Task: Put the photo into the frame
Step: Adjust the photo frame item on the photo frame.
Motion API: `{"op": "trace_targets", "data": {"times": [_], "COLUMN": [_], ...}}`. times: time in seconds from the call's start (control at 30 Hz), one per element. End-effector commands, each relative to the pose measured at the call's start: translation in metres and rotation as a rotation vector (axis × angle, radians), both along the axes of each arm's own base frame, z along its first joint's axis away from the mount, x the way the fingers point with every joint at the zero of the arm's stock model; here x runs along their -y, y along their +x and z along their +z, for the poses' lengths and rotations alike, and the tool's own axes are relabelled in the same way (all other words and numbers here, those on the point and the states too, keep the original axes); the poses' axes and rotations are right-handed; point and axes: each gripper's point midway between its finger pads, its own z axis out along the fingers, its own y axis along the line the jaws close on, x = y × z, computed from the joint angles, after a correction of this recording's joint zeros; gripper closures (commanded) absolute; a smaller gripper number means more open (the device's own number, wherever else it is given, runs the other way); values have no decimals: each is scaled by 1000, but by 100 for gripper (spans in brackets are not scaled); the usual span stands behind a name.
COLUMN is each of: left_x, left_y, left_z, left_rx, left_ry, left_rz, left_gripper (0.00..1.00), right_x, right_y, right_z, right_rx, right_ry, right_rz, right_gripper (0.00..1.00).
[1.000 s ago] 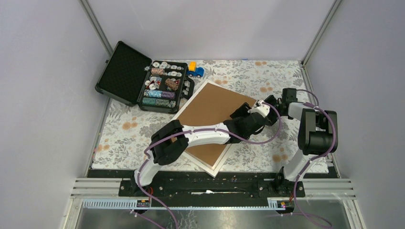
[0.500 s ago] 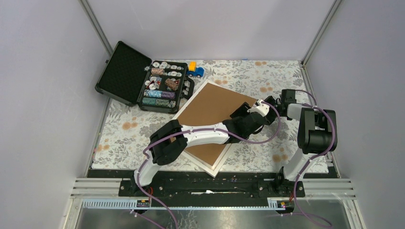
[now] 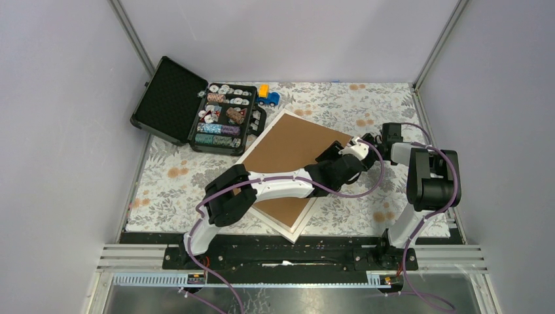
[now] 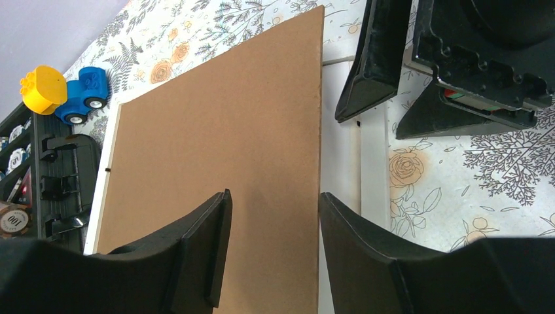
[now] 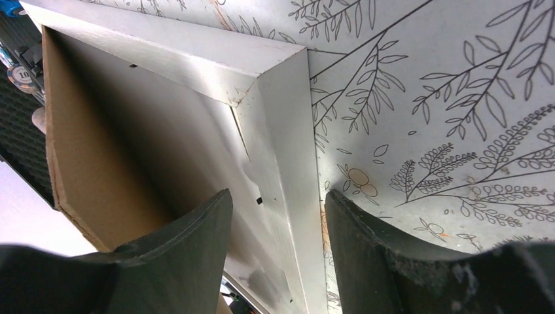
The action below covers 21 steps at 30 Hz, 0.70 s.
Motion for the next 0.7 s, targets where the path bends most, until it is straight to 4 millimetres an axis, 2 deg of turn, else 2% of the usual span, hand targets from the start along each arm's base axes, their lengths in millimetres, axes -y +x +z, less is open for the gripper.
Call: {"op": "trace_targets", "data": {"times": [0.0,0.53,0.67], "left_x": [-22,-25,-25], "left_y": [15,14,14], "left_z": [44,43,42], "left_rx": [71,70,68], "left_ry": [-52,-58,-57], "left_rz": [81,87,87], "left_gripper": [44,45,46], "right_x": [6,13,15], "right_y": [-27,-32,-31], "right_z": [-36,-46,-45], "right_rx": [-127,-176,-178], "right_ry": [-92,-180,-197], "right_rz": [3,30,31], "right_gripper": [39,54,61]}}
